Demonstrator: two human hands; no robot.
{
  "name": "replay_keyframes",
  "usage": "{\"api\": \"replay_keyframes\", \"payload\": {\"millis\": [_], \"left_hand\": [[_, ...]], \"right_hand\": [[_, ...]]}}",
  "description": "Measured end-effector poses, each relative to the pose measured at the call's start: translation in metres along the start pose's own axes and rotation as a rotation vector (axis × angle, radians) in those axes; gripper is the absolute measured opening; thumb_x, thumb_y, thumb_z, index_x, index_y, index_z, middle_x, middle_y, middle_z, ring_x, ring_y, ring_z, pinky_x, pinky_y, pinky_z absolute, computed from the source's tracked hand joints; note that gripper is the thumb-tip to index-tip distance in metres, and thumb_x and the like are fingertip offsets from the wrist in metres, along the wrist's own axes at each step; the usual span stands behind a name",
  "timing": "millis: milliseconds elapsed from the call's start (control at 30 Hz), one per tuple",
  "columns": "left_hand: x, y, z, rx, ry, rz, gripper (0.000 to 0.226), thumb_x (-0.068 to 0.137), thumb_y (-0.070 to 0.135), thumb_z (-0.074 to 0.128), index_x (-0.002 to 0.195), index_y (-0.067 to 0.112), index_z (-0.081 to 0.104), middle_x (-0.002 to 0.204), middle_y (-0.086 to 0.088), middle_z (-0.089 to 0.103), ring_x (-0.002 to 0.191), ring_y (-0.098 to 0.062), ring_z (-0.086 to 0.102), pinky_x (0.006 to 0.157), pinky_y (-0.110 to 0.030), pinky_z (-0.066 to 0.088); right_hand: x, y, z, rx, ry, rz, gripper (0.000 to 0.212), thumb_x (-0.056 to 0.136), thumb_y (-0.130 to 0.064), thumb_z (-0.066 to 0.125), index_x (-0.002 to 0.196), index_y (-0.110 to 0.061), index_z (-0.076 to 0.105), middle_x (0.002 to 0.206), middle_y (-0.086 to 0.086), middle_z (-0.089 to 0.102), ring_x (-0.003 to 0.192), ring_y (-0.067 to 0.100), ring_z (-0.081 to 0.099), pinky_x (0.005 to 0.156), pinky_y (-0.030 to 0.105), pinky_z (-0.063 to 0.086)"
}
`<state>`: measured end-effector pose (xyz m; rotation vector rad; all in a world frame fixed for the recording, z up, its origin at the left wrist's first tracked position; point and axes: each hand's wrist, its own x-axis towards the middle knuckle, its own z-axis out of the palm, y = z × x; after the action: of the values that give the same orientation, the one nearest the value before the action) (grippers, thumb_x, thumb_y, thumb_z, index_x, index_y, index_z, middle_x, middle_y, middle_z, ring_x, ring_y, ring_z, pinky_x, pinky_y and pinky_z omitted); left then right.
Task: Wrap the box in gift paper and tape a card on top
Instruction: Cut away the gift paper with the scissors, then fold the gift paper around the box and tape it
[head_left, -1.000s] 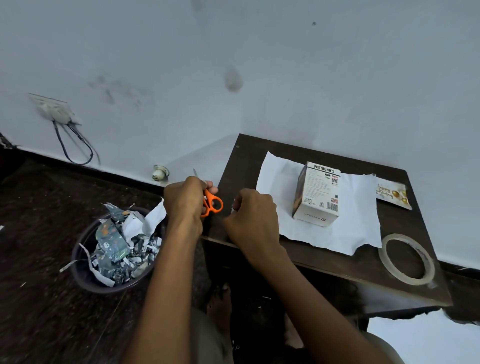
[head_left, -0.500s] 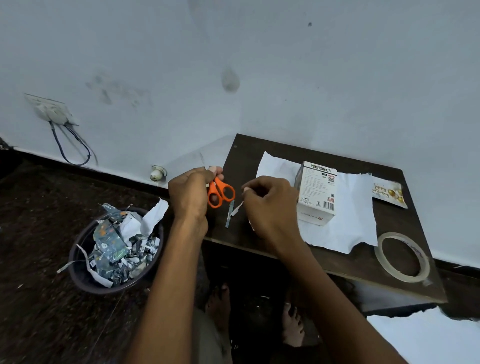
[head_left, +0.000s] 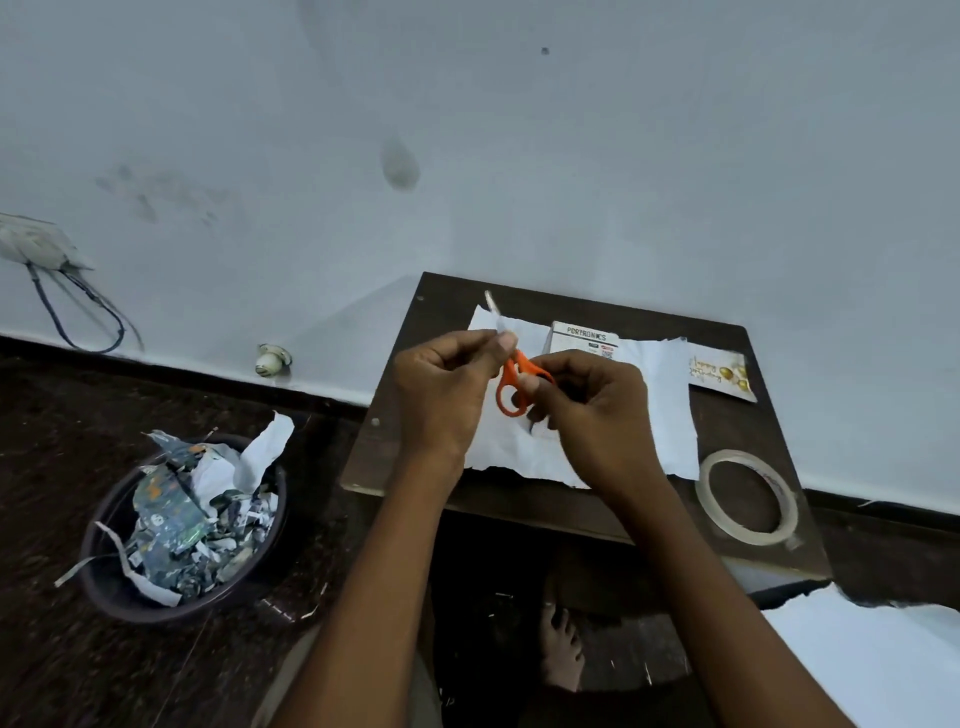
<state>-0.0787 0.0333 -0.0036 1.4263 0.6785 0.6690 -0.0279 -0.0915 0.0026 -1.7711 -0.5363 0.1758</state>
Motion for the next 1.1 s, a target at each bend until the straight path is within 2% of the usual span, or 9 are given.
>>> {"api": "replay_keyframes", "payload": {"millis": [100, 167, 267, 367, 433, 533, 733, 967, 1100], "left_hand": [[-0.002, 0.002, 0.006, 0.011, 0.007, 0.045, 0.011, 0.085, 0.014, 0.081, 0.096, 0.012, 0.081, 0.085, 0.004, 0.078, 0.078, -0.004, 0.072, 0.065, -0.009, 0.051], [-0.003, 0.001, 0.009, 0.057, 0.021, 0.05, 0.012, 0.085, 0.012, 0.08, 0.096, 0.013, 0.081, 0.083, 0.006, 0.077, 0.076, -0.001, 0.071, 0.063, -0.006, 0.048], [-0.004, -0.002, 0.014, 0.129, 0.005, 0.031, 0.01, 0.085, 0.012, 0.079, 0.094, 0.017, 0.081, 0.082, 0.009, 0.075, 0.072, 0.006, 0.068, 0.059, -0.002, 0.044], [-0.003, -0.007, 0.02, 0.15, -0.038, 0.021, 0.011, 0.085, 0.014, 0.08, 0.093, 0.02, 0.081, 0.082, 0.009, 0.076, 0.078, -0.004, 0.072, 0.062, -0.005, 0.048], [-0.002, -0.01, 0.024, 0.168, -0.063, 0.018, 0.01, 0.085, 0.015, 0.08, 0.092, 0.023, 0.08, 0.083, 0.008, 0.077, 0.079, -0.008, 0.072, 0.063, -0.007, 0.049], [-0.002, -0.014, 0.029, 0.205, -0.093, 0.032, 0.013, 0.086, 0.016, 0.079, 0.088, 0.029, 0.078, 0.084, 0.011, 0.077, 0.079, -0.006, 0.072, 0.066, -0.009, 0.051], [-0.004, -0.017, 0.037, 0.23, -0.147, 0.043, 0.016, 0.088, 0.014, 0.077, 0.083, 0.029, 0.075, 0.083, 0.017, 0.073, 0.081, -0.002, 0.072, 0.063, -0.013, 0.054], [-0.003, -0.021, 0.038, 0.244, -0.164, 0.038, 0.02, 0.089, 0.015, 0.077, 0.081, 0.033, 0.073, 0.083, 0.02, 0.071, 0.08, 0.007, 0.069, 0.069, -0.017, 0.058], [-0.004, -0.02, 0.038, 0.239, -0.167, 0.033, 0.018, 0.089, 0.015, 0.077, 0.082, 0.032, 0.074, 0.085, 0.018, 0.073, 0.083, 0.006, 0.07, 0.071, -0.02, 0.059]], "right_hand": [[0.008, 0.01, -0.036, -0.046, 0.188, 0.052, 0.006, 0.088, -0.008, 0.077, 0.093, -0.011, 0.079, 0.075, 0.004, 0.077, 0.061, 0.011, 0.069, 0.059, 0.021, 0.05], [0.013, 0.023, -0.068, -0.086, 0.356, 0.149, 0.001, 0.086, -0.015, 0.08, 0.086, -0.014, 0.08, 0.073, 0.004, 0.076, 0.063, 0.019, 0.071, 0.062, 0.034, 0.054], [0.011, 0.043, -0.109, -0.199, 0.491, 0.311, 0.009, 0.083, -0.019, 0.079, 0.074, -0.017, 0.078, 0.069, 0.001, 0.075, 0.073, 0.024, 0.072, 0.079, 0.044, 0.061], [0.007, 0.053, -0.13, -0.275, 0.526, 0.393, 0.009, 0.087, -0.016, 0.075, 0.078, -0.013, 0.078, 0.072, 0.001, 0.071, 0.072, 0.017, 0.067, 0.075, 0.036, 0.057], [0.007, 0.059, -0.138, -0.327, 0.554, 0.413, 0.011, 0.088, -0.017, 0.074, 0.079, -0.012, 0.077, 0.074, 0.002, 0.071, 0.077, 0.02, 0.067, 0.072, 0.032, 0.052], [0.008, 0.066, -0.146, -0.403, 0.566, 0.444, 0.009, 0.09, -0.016, 0.073, 0.085, -0.01, 0.078, 0.078, 0.006, 0.07, 0.076, 0.02, 0.065, 0.065, 0.028, 0.046], [0.014, 0.079, -0.149, -0.433, 0.522, 0.494, 0.009, 0.088, -0.017, 0.075, 0.082, -0.011, 0.079, 0.074, 0.003, 0.069, 0.084, 0.025, 0.067, 0.077, 0.04, 0.056], [0.016, 0.083, -0.146, -0.529, 0.537, 0.489, 0.005, 0.086, -0.011, 0.072, 0.085, -0.008, 0.077, 0.07, 0.002, 0.062, 0.062, 0.008, 0.052, 0.052, 0.021, 0.035], [0.018, 0.081, -0.144, -0.536, 0.541, 0.485, 0.009, 0.08, -0.008, 0.07, 0.084, -0.006, 0.077, 0.076, 0.009, 0.068, 0.065, 0.018, 0.056, 0.054, 0.023, 0.038]]}}
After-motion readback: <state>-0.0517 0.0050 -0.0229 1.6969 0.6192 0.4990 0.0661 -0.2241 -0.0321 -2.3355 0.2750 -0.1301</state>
